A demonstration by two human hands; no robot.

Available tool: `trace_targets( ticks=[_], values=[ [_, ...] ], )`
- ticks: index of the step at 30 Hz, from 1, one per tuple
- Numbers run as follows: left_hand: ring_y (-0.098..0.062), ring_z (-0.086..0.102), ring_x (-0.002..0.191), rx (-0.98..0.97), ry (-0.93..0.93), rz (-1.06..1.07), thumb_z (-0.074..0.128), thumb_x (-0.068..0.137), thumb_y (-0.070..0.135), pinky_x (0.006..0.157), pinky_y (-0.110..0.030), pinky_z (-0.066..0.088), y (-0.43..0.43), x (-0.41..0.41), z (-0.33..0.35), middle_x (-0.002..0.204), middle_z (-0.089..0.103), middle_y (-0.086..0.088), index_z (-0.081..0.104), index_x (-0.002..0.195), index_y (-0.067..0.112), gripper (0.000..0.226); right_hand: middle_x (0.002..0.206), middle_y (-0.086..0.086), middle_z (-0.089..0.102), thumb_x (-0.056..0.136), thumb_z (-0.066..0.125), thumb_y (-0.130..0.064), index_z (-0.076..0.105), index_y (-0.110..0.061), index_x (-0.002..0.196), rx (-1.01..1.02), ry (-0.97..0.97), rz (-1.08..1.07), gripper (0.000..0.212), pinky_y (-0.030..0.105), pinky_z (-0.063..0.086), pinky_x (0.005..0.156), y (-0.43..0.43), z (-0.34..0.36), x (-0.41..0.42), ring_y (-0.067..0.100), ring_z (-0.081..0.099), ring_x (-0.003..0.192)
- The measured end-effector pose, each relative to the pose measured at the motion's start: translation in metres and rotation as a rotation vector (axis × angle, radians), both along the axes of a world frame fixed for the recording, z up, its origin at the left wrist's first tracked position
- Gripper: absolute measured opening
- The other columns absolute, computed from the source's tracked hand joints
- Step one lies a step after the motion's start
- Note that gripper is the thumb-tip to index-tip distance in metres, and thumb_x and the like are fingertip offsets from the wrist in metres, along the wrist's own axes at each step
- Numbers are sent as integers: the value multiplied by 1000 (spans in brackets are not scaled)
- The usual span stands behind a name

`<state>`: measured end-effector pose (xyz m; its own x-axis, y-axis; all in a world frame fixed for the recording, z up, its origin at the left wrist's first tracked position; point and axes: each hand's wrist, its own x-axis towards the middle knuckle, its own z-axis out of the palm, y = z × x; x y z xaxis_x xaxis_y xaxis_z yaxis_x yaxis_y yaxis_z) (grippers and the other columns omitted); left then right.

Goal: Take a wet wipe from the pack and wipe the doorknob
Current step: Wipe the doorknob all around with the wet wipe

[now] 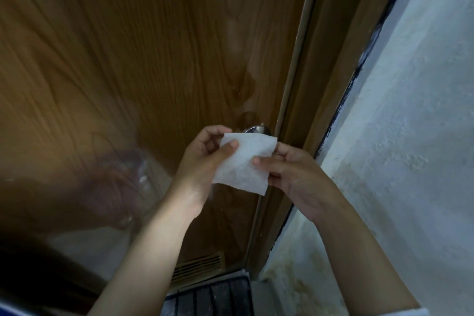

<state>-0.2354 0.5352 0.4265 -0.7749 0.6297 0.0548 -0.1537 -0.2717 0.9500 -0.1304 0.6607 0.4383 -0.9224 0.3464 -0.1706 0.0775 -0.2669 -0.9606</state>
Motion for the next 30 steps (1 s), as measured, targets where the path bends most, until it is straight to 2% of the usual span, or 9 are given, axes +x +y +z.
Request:
trace_targets(
  ticks=[6,10,12,16,20,23,25,28,30],
  values=[
    [-15,66,91,-85,-77,-117,72,57,16,59,-20,54,2,1,-4,102,66,-4,57,103,30,50,95,-3,69,82,62,-7,67,-21,97,33,63,-140,20,30,53,81,3,0,1,15,65,94],
    [-11,68,84,-35,-112,-101,68,66,7,58,-18,54,4,-3,-6,89,71,3,62,97,25,36,97,-5,64,86,54,-3,66,-22,76,299,76,-153,25,13,50,63,2,3,3,10,58,92],
    [-9,67,78,-30,-132,-78,60,78,-2,56,-17,53,6,-4,-8,82,71,3,62,94,24,31,104,-4,60,85,50,1,65,-24,69,400,65,-159,33,11,50,64,1,2,3,7,54,96],
    [-12,62,80,-38,-144,-40,48,87,-4,55,-16,53,9,-4,-10,90,64,-2,60,93,22,29,108,-6,55,89,51,-5,65,-31,70,523,-11,-131,35,25,51,85,2,-2,1,8,51,104],
    [-13,61,81,-25,-175,-16,46,89,-3,53,-15,52,11,-5,-12,93,62,-5,60,93,20,26,105,-1,58,86,51,-3,65,-26,78,448,34,-354,28,8,48,67,3,-3,0,5,56,93],
    [-16,62,85,-30,-182,-12,44,91,0,55,-16,54,13,-4,-14,99,61,-8,59,91,19,25,100,0,53,86,54,-5,63,-26,80,627,123,-533,24,1,43,65,-1,-3,-2,-5,53,81],
    [-16,64,83,-16,-183,-17,44,91,2,56,-18,54,16,-2,-13,97,62,-8,59,88,18,23,98,-2,50,83,62,-13,64,-23,87,814,145,-507,11,6,45,67,-6,-4,-5,-4,53,81],
    [-11,68,72,23,-179,-28,42,92,2,56,-18,55,22,3,-11,94,63,-8,59,87,16,23,100,-4,48,80,68,-23,65,-18,97,1003,60,-392,18,22,52,72,-10,-14,-14,8,54,88],
    [-9,70,75,32,-168,-46,44,92,3,62,-21,55,25,5,-11,94,65,-7,60,89,16,21,100,-2,53,83,65,-22,64,-16,98,1111,5,-413,16,32,55,74,-8,-18,-19,14,57,90]
  ],
)
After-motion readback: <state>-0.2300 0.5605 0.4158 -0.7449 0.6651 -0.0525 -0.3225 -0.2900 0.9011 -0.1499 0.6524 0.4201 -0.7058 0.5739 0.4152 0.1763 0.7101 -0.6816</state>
